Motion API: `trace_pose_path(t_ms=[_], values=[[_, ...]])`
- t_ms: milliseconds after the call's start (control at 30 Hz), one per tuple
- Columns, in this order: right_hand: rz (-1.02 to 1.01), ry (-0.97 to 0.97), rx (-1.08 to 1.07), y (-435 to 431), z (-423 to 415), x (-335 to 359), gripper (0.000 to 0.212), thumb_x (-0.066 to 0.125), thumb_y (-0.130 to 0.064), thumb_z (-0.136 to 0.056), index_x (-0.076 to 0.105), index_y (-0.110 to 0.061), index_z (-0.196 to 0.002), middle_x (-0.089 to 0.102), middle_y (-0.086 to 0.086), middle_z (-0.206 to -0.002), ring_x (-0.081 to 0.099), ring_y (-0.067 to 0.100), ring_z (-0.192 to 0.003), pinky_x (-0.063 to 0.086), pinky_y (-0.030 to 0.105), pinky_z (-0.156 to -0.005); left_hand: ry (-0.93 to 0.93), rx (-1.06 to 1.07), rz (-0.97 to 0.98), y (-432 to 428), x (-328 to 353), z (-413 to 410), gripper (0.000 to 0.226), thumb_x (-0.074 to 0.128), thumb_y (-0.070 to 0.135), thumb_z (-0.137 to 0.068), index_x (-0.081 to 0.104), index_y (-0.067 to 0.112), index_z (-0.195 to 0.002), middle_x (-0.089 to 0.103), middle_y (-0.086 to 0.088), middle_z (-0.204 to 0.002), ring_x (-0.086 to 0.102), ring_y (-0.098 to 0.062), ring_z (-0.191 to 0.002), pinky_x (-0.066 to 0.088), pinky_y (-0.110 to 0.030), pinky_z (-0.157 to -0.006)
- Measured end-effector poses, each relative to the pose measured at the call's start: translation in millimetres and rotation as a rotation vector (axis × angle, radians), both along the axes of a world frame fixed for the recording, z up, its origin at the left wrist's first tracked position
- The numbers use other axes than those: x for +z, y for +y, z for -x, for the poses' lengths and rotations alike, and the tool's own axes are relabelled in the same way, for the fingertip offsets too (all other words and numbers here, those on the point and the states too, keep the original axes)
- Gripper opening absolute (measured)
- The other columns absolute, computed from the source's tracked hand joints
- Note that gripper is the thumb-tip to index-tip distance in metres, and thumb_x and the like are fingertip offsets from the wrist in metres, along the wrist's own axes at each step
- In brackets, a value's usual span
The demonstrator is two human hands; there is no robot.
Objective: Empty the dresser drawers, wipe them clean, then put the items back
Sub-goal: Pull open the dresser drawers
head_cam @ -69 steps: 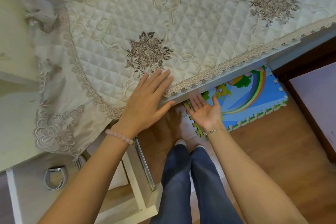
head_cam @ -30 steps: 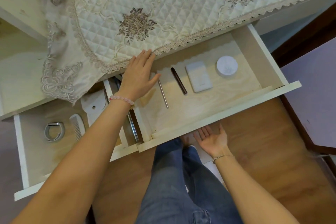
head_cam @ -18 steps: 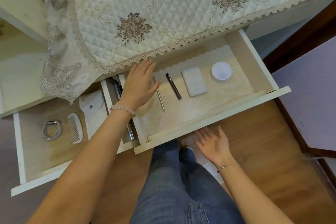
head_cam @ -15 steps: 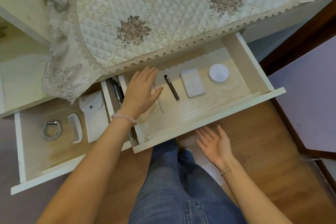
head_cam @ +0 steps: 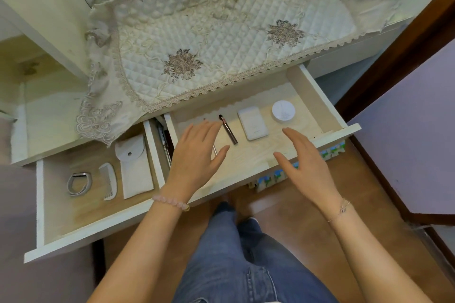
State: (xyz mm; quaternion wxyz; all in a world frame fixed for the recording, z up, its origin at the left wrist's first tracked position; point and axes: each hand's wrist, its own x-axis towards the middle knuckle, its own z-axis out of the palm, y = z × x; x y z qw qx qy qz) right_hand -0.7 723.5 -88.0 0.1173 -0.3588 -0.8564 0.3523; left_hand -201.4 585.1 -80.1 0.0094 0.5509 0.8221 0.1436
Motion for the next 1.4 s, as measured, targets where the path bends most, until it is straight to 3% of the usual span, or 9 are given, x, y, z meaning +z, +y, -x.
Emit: trace_pose_path(t_ms=[267, 733, 900, 1233, 1400], values=[[-0.209, -0.004, -0.028, -12, 3, 33, 0.062, 0.052, -0.039, -0.092, 0.027, -0.02, -0.146, 0.029, -0.005, -0.151, 0.025, 0.008, -0.138, 0.019, 0.02, -0.108, 0.062, -0.048, -0.028, -2, 24, -2, 0.057, 0.035, 0.049, -0.092, 0.05, 0.011, -0.132, 0.057, -0.006, -0.13, 0.047, -0.024, -0.126, 0.029, -0.044, -0.11], [-0.223, -0.049, -0.302, -10, -49, 45, 0.062, 0.048, -0.045, -0.091, 0.025, -0.026, -0.145, 0.029, -0.007, -0.151, 0.025, 0.01, -0.138, 0.023, 0.026, -0.107, 0.034, -0.297, -0.021, 37, 34, -30, 0.056, 0.036, 0.049, -0.092, 0.049, 0.012, -0.133, 0.056, -0.005, -0.131, 0.048, -0.025, -0.126, 0.033, -0.047, -0.108], [-0.223, -0.038, -0.389, 25, -84, 47, 0.062, 0.047, -0.046, -0.09, 0.028, -0.024, -0.145, 0.032, -0.004, -0.15, 0.027, 0.012, -0.138, 0.027, 0.034, -0.112, 0.055, -0.357, -0.028, 80, 40, -57, 0.056, 0.036, 0.049, -0.092, 0.048, 0.013, -0.133, 0.056, -0.004, -0.131, 0.048, -0.024, -0.126, 0.031, -0.044, -0.109], [-0.204, -0.071, -0.327, 145, -157, 48, 0.062, 0.046, -0.044, -0.092, 0.024, -0.023, -0.146, 0.027, -0.006, -0.152, 0.021, 0.009, -0.14, 0.017, 0.025, -0.111, 0.062, -0.292, -0.021, 197, 37, -139, 0.054, 0.037, 0.047, -0.092, 0.051, 0.013, -0.132, 0.057, -0.003, -0.13, 0.048, -0.023, -0.124, 0.03, -0.042, -0.109], [-0.186, -0.078, -0.254, 204, -192, 48, 0.062, 0.046, -0.043, -0.092, 0.024, -0.023, -0.146, 0.027, -0.005, -0.152, 0.022, 0.011, -0.14, 0.019, 0.028, -0.113, 0.061, -0.22, -0.014, 243, 40, -179, 0.055, 0.036, 0.047, -0.091, 0.052, 0.012, -0.131, 0.057, -0.004, -0.13, 0.05, -0.024, -0.123, 0.031, -0.042, -0.108]])
